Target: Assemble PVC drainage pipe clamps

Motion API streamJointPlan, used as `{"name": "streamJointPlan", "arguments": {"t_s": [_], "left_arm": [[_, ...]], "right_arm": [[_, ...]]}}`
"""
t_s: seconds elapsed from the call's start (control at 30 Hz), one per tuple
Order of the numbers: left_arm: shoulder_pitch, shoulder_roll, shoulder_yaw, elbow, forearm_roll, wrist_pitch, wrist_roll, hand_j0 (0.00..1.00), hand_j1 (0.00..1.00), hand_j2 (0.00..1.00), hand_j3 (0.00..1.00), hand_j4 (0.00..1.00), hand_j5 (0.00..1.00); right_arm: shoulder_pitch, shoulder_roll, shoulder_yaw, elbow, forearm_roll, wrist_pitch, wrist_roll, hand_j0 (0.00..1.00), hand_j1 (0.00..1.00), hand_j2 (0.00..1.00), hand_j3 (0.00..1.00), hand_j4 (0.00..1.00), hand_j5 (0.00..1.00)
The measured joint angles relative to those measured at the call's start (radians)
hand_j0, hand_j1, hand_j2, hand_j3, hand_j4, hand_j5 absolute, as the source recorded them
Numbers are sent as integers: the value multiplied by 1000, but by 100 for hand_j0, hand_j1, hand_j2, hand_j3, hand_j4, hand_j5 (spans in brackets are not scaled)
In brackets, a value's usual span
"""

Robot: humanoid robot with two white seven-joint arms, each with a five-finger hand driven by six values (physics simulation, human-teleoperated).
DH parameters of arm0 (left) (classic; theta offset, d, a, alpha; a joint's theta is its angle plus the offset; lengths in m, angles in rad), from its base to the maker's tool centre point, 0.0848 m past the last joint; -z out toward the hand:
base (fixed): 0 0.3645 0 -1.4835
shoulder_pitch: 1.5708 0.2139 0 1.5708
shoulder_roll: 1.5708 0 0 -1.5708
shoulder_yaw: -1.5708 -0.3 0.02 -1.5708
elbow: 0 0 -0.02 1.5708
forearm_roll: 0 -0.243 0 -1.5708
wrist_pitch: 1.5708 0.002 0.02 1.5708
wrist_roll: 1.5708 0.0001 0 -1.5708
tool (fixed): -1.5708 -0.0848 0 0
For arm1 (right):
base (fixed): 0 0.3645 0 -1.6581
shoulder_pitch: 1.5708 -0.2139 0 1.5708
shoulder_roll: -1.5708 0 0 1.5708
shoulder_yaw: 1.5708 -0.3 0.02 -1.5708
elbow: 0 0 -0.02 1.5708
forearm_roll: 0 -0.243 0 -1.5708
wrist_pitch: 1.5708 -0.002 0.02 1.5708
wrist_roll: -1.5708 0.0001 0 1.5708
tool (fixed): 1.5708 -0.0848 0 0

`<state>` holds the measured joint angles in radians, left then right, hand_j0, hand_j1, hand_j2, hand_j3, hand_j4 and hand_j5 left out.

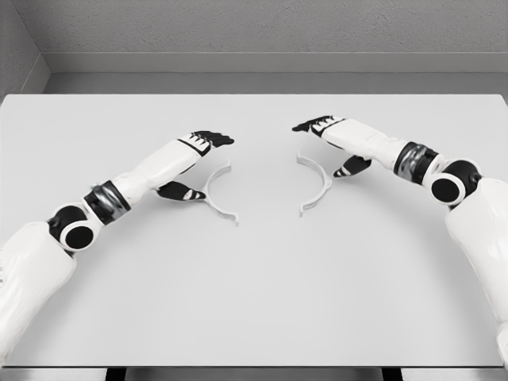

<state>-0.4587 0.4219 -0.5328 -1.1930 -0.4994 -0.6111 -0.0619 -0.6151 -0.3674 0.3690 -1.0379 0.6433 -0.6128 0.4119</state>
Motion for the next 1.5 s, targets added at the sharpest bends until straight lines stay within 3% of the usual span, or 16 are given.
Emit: {"name": "streamJointPlan", "arguments": {"t_s": [0.43,0.77,1.5], "left_arm": [[-8,16,10,4,4,0,0,100,100,100,100,100,100],[-21,15,4,46,0,0,0,100,100,100,100,100,100],[-14,-18,-14,39,-1,0,0,100,100,100,100,100,100]], "right_arm": [[-23,27,0,79,14,0,-1,100,100,100,100,100,100],[-23,36,19,42,18,0,-1,100,100,100,100,100,100],[-72,99,84,38,27,0,1,100,100,100,100,100,100]]}}
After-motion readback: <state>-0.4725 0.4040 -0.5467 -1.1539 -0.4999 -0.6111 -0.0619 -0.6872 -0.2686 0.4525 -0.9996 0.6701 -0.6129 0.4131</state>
